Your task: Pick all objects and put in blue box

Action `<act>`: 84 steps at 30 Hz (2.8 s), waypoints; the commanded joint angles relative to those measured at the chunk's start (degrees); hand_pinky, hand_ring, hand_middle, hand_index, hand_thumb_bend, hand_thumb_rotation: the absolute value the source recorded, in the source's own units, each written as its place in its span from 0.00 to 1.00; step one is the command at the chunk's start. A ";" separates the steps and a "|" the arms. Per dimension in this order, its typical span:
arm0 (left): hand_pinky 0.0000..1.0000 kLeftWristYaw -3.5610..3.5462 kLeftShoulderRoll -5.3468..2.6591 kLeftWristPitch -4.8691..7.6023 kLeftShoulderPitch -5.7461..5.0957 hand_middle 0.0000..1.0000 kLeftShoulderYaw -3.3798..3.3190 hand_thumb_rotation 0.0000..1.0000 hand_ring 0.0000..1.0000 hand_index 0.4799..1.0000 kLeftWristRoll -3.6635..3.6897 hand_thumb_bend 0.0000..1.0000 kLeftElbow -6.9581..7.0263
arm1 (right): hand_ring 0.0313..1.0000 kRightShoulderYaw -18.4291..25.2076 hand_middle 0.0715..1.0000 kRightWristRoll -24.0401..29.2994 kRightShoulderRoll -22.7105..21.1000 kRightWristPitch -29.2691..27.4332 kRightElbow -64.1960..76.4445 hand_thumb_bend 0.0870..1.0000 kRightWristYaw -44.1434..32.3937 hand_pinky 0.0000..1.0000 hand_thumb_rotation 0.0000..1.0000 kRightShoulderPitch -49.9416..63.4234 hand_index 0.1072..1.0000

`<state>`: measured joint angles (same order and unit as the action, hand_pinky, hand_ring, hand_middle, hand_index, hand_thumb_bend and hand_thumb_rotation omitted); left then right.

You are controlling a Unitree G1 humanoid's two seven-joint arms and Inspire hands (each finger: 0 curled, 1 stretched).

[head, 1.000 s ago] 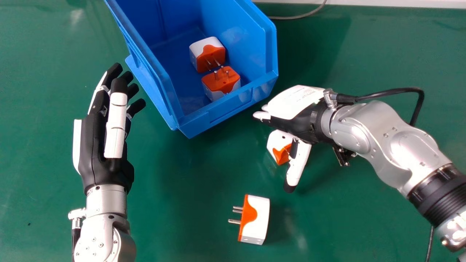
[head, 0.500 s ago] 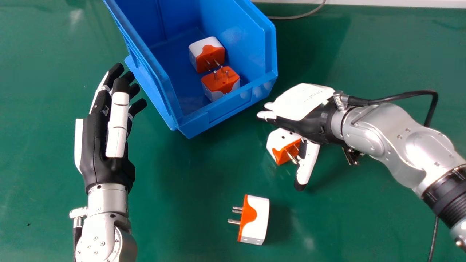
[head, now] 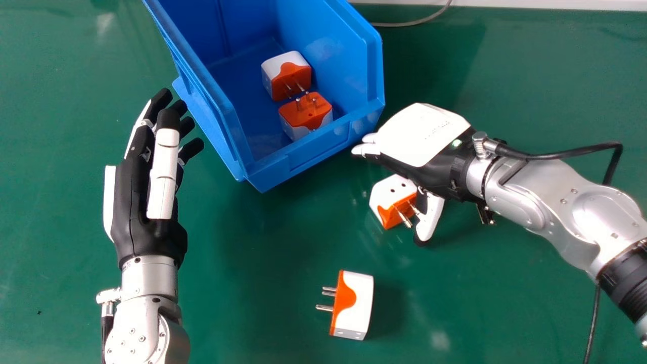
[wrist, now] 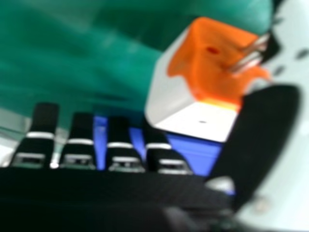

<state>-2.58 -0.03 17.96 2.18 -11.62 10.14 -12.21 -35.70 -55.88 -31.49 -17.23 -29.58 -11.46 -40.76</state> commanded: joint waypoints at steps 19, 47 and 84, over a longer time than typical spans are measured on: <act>0.81 0.07 0.11 0.24 0.36 0.87 0.27 0.76 0.86 0.74 -0.17 0.71 1.63 | 0.68 0.67 0.75 2.28 2.39 -3.13 -4.55 0.69 4.98 0.66 0.12 -0.38 0.70; 0.81 -0.34 0.28 1.04 1.14 0.87 -0.06 0.76 0.86 0.75 0.03 0.70 -0.31 | 0.50 2.54 0.57 3.30 2.17 -2.02 -2.61 0.56 3.18 0.43 0.05 -0.73 0.57; 0.80 -0.54 0.24 1.52 1.08 0.87 0.16 0.76 0.86 0.74 -0.15 0.70 -0.28 | 0.40 4.59 0.48 4.52 1.68 -2.75 -2.16 0.48 2.23 0.29 0.00 -1.55 0.46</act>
<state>-2.90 0.05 18.20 2.68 -11.65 10.08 -12.97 -32.16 -52.19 -29.31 -20.30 -33.19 -9.20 -40.95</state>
